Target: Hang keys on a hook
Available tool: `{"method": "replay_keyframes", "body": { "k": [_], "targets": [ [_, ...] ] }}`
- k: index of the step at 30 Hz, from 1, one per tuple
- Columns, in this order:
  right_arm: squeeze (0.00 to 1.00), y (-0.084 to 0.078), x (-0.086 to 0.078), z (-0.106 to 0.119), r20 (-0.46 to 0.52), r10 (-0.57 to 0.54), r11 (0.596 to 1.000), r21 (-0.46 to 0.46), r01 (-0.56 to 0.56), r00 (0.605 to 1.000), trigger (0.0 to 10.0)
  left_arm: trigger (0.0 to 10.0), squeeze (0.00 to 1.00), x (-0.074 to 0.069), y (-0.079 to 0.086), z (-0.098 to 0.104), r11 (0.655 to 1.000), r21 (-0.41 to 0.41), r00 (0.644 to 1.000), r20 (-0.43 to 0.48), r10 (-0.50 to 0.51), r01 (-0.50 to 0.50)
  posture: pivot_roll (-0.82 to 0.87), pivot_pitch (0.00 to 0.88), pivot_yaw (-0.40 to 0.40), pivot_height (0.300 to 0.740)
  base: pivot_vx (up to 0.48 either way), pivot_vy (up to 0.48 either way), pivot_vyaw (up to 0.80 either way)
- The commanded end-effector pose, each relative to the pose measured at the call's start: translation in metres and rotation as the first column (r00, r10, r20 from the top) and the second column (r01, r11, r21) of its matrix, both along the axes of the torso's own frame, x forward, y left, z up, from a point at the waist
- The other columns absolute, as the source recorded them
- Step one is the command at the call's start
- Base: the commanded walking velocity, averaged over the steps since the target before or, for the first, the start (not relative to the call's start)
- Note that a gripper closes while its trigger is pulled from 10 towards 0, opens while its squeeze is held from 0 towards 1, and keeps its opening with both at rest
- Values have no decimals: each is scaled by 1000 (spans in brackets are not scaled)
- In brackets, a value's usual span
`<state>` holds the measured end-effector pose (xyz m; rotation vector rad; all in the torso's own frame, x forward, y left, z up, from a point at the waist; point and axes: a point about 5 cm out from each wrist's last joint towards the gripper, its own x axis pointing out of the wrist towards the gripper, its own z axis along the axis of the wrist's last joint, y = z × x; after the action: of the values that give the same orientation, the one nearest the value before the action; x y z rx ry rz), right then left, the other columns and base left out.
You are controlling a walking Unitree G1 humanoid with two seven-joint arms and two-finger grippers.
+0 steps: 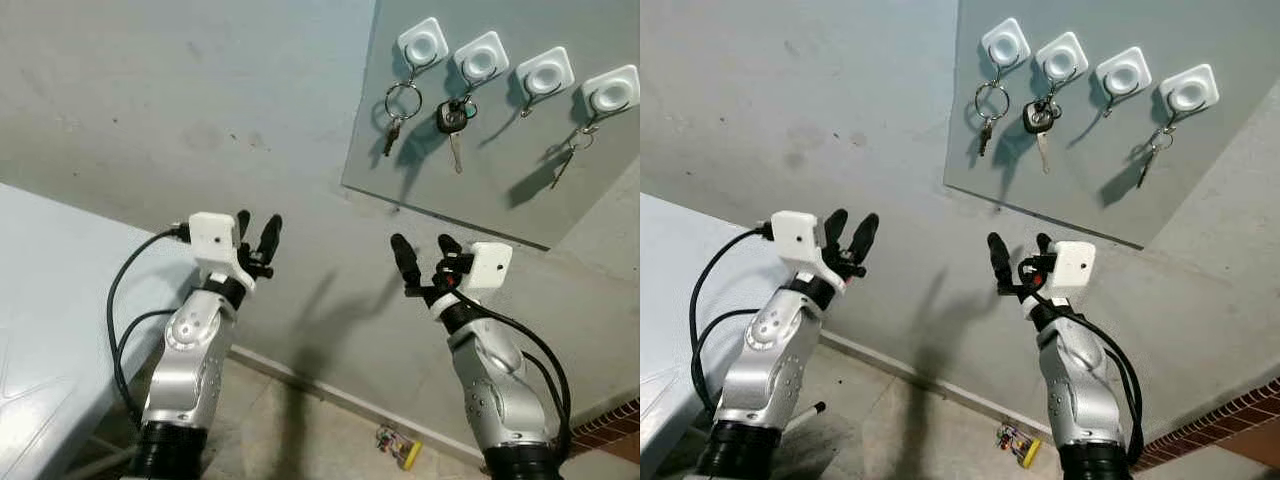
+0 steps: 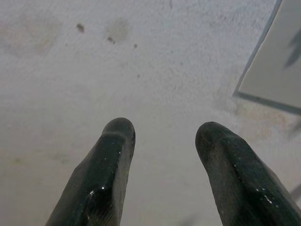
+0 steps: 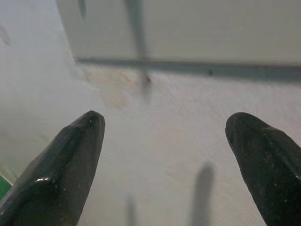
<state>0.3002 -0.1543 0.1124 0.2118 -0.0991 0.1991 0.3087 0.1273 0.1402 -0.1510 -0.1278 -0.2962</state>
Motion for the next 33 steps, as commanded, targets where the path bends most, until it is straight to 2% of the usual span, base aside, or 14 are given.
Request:
{"method": "replay_keyframes", "body": {
  "k": [1,4,10,12,14,19,22,33],
  "targets": [
    [0,-1,-5,-5,-8,-19,1000,-17,19,1000,10000,10000,0,-2,2,1,1000,11,1000,28,10,-10,-8,58,-34,740,0,0,0],
    [0,-2,-13,-20,-47,-45,997,-67,42,998,10000,10000,0,-3,4,-13,999,32,999,-7,44,-43,-17,58,-33,740,0,0,0],
    [0,-2,-16,-18,-30,-70,993,-102,66,997,10000,10000,0,-6,2,-9,1000,-5,999,12,30,-30,-23,62,-32,740,0,0,0],
    [0,-3,-14,-20,-27,-81,983,-169,75,996,10000,10000,0,-1,5,-21,996,55,997,-34,68,-66,-23,62,-32,740,0,0,0],
    [0,-4,-12,-19,-24,-84,979,-189,78,996,10000,10000,0,2,7,-26,994,67,993,-64,94,-90,-23,62,-32,740,0,0,244],
    [0,-10,-10,-15,-13,-103,977,-188,98,995,10000,10000,0,5,8,-18,994,51,995,-33,97,-95,-39,65,-31,740,0,0,675],
    [0,-16,-8,-15,-22,-112,970,-221,104,993,10000,10000,0,9,9,-13,993,56,995,-12,103,-102,-39,64,-36,740,0,0,800],
    [0,-14,-4,-13,-7,-91,965,-249,86,996,10000,10000,0,18,17,-5,992,55,993,18,113,-114,-39,52,-42,740,0,0,800]
  ]
}}
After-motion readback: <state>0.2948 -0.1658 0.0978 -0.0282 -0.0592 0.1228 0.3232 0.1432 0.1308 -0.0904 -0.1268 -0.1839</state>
